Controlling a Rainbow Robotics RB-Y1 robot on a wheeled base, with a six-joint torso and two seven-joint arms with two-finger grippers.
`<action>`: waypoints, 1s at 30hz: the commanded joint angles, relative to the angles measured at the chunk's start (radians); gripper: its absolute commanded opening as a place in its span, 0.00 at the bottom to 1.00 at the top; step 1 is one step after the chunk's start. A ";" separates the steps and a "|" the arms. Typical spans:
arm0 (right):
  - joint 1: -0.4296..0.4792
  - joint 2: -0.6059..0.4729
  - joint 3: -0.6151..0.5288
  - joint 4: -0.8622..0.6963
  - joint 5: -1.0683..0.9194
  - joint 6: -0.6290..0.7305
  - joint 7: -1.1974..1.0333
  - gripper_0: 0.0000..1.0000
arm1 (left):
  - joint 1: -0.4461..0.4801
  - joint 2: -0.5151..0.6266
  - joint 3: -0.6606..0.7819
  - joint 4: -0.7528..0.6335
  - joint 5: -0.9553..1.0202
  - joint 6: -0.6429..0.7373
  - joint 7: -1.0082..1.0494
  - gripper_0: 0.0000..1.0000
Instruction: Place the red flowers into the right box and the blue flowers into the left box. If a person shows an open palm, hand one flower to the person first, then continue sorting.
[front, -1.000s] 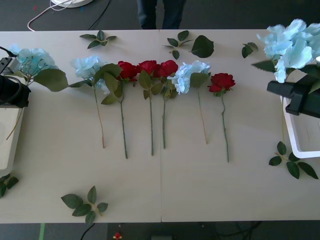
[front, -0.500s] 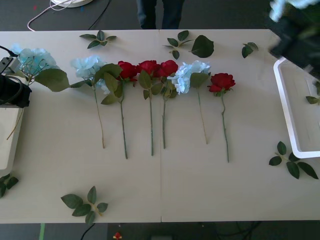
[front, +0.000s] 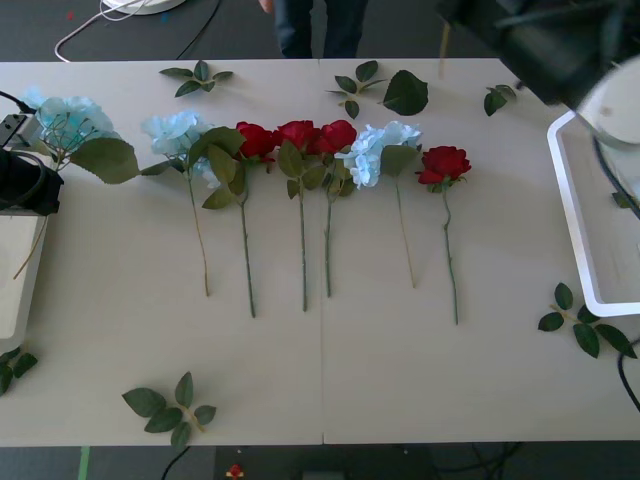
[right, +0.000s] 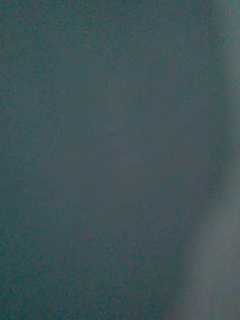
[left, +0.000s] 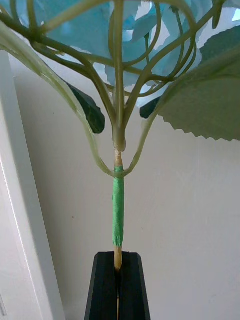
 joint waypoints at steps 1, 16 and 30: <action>-0.138 0.054 0.066 0.087 0.007 -0.069 0.027 0.00 | -0.037 0.053 0.021 -0.017 -0.003 0.007 0.019 0.00; -0.364 0.168 0.191 0.346 -0.005 -0.204 0.023 0.00 | -0.037 0.053 0.021 -0.017 -0.003 0.007 0.019 0.00; -0.425 0.212 0.205 0.434 -0.008 -0.222 0.023 0.00 | -0.037 0.053 0.021 -0.017 -0.003 0.007 0.019 0.00</action>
